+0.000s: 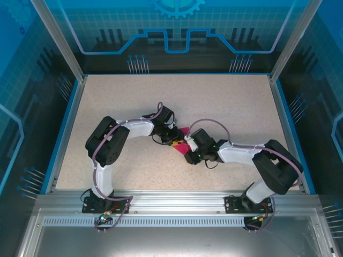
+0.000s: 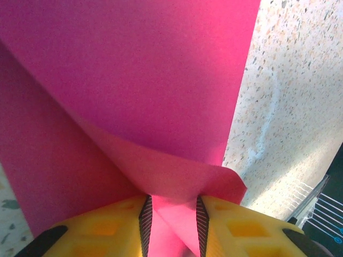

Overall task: Fold a paper plane with a square sheet of paper (fold left side to right side)
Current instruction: Fourth fold the wing at the center of the table.

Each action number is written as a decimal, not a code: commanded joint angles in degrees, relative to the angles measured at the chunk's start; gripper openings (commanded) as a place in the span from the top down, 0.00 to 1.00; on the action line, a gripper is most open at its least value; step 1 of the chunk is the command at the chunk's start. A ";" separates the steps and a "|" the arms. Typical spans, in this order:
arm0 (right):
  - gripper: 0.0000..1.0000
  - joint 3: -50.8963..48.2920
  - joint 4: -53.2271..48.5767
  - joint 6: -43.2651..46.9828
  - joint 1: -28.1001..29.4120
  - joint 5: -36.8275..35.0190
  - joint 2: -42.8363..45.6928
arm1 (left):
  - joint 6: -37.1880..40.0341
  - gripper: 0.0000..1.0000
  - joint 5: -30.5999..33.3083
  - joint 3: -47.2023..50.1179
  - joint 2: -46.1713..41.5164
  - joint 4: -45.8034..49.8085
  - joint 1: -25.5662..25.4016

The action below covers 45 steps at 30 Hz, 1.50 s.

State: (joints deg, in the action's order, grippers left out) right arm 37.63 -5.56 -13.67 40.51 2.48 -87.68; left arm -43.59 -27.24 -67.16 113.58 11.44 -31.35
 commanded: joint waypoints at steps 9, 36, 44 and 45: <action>0.60 -2.98 2.53 -7.99 -17.85 28.02 8.40 | 0.10 0.68 -1.27 -1.14 0.85 0.42 -0.64; 0.81 7.83 5.60 -10.61 -19.62 35.54 -12.83 | 0.09 0.68 -0.82 -1.05 0.59 0.64 -1.24; 0.93 7.65 3.06 -9.68 -20.29 32.44 -11.94 | 0.18 0.68 -0.80 -0.87 0.41 0.60 -1.25; 0.93 7.70 2.93 -9.67 -20.48 32.13 -12.10 | 0.18 0.68 -0.82 -0.78 0.41 0.60 -1.24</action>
State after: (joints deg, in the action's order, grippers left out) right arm 44.53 -0.78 -24.16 21.45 35.88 -99.77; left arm -43.59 -27.27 -67.16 113.62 11.44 -32.12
